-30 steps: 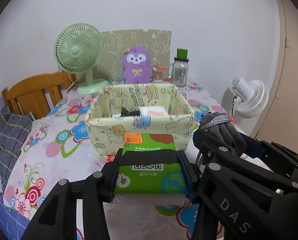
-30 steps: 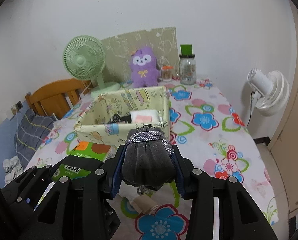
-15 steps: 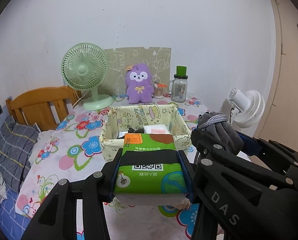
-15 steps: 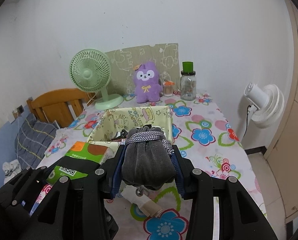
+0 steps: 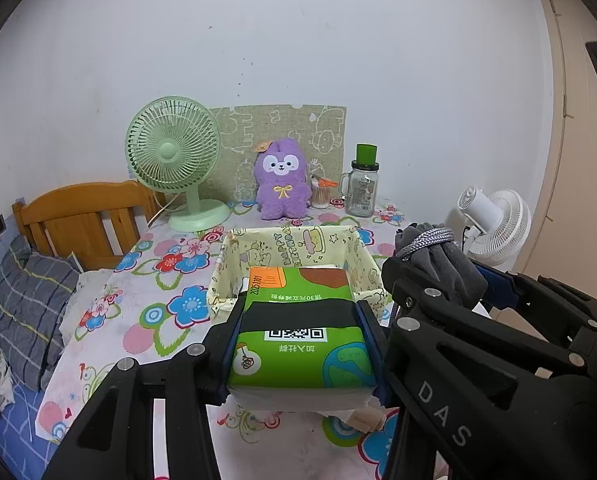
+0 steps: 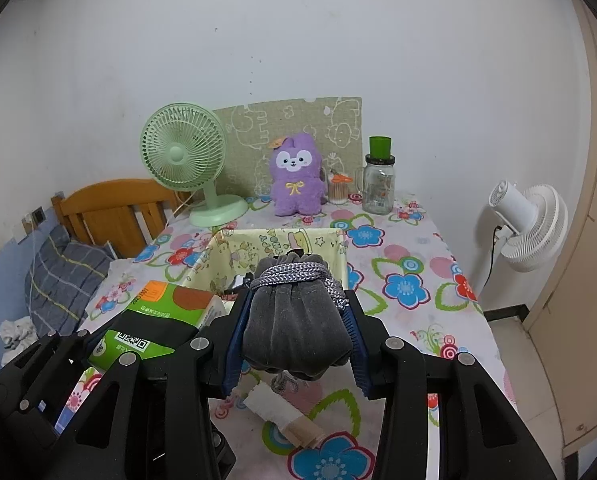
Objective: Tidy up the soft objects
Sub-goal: 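Carry the green tissue pack and grey pouch over the box with both grippers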
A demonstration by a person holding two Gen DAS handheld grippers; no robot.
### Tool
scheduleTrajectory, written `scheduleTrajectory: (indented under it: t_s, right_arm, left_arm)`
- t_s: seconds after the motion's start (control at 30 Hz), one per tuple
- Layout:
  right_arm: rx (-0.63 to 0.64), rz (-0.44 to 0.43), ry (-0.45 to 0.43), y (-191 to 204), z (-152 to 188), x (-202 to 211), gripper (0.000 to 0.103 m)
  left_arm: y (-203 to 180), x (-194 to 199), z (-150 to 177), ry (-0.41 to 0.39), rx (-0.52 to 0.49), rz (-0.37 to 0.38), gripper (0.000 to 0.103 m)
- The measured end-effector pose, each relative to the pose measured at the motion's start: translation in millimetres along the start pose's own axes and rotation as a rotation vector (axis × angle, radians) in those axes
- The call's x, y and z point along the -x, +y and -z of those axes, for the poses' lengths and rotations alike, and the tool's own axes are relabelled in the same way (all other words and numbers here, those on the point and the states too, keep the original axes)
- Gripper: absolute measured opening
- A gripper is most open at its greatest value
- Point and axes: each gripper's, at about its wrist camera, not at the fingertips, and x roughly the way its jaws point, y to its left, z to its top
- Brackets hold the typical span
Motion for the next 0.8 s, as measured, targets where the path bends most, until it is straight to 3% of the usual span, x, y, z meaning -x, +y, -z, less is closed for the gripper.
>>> scheduleTrajectory:
  t_s: [0.8]
  right_arm:
    - [0.014, 0.007, -0.016, 0.7, -44.7, -54.0, 0.047]
  left_arm:
    - [11.5, -46.9, -39.2, -0.019, -0.002, -0.019, 0.053]
